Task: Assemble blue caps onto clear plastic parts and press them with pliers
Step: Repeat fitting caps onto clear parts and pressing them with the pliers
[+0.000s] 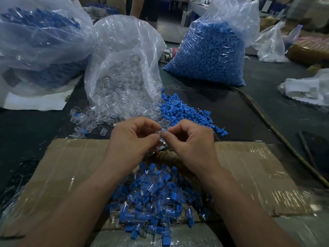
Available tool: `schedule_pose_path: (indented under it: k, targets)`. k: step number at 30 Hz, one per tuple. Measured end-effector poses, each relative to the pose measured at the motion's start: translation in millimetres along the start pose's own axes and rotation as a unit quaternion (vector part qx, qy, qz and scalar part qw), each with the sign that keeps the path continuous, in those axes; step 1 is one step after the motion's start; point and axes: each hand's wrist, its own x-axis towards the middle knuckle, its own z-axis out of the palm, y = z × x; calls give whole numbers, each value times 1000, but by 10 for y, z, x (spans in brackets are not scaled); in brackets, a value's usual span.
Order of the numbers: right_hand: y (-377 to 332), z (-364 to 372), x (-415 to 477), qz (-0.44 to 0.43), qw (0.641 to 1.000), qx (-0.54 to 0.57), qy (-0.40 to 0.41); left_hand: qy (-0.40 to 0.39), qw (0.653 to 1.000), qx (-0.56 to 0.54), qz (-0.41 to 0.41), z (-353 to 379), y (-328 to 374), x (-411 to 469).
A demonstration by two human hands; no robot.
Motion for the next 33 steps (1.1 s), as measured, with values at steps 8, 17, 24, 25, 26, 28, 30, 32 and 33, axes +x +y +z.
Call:
schedule_pose_path:
  k: [8, 17, 24, 25, 26, 28, 30, 32, 33]
  targets:
    - [2, -34, 27, 18, 996, 83, -34, -20, 998, -60, -17, -54, 52, -3]
    - [-7, -47, 17, -7, 985, 152, -86, -20, 996, -69, -50, -63, 80, 8]
    - [33, -62, 7, -38, 986, 143, -82, -33, 991, -103, -75, -65, 78, 9]
    - [41, -64, 6, -40, 986, 140, -76, -37, 990, -109, -77, -65, 78, 9]
    - [47, -66, 7, -44, 988, 134, -69, -40, 989, -117, -79, -65, 81, 10]
    - [60, -68, 12, -56, 990, 114, -61, -45, 987, -132, -83, -69, 84, 9]
    - [68, -72, 20, -68, 992, 95, -55, -43, 986, -135, -86, -70, 79, 8]
    - [77, -77, 23, -80, 992, 80, -52, -44, 986, -134, -88, -74, 73, 12]
    - [78, -77, 24, -85, 992, 76, -52, -46, 986, -131, -89, -76, 69, 15]
